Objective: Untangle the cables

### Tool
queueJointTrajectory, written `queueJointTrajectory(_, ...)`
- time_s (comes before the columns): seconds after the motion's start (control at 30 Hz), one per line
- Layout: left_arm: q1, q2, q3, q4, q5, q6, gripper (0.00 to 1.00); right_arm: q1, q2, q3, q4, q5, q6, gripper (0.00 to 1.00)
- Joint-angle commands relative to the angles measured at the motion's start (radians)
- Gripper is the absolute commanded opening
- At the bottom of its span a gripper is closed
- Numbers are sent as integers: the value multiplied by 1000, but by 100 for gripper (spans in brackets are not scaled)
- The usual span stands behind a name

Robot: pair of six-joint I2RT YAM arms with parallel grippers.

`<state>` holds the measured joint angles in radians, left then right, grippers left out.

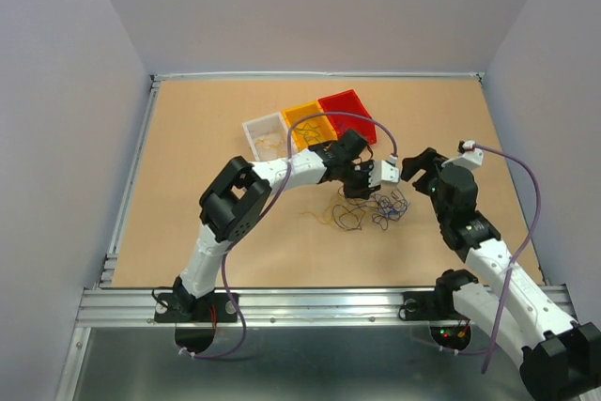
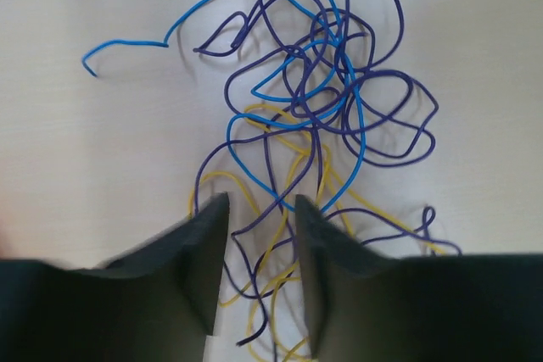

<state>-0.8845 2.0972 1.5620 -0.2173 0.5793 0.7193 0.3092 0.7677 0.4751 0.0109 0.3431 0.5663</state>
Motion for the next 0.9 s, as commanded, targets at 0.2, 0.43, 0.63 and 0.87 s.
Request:
queueJointTrajectory(0.2,-10,-73,6,78,-44,-145,0,5,-133,-38,-8,27,18,79)
queueJointTrajectory(0.43,-7,-282,-56,87,-186,-239,0,4,-157,-43,18,-94,-14,79)
queueJointTrajectory(0.63,1,-430,-49,55,-205,-342,0,5,-79,-53,133,-259,-43,79)
queueJointTrajectory(0.87,102,-609,-28,90,-214,-435,0,4,-13,-110,323,-419,-74,79)
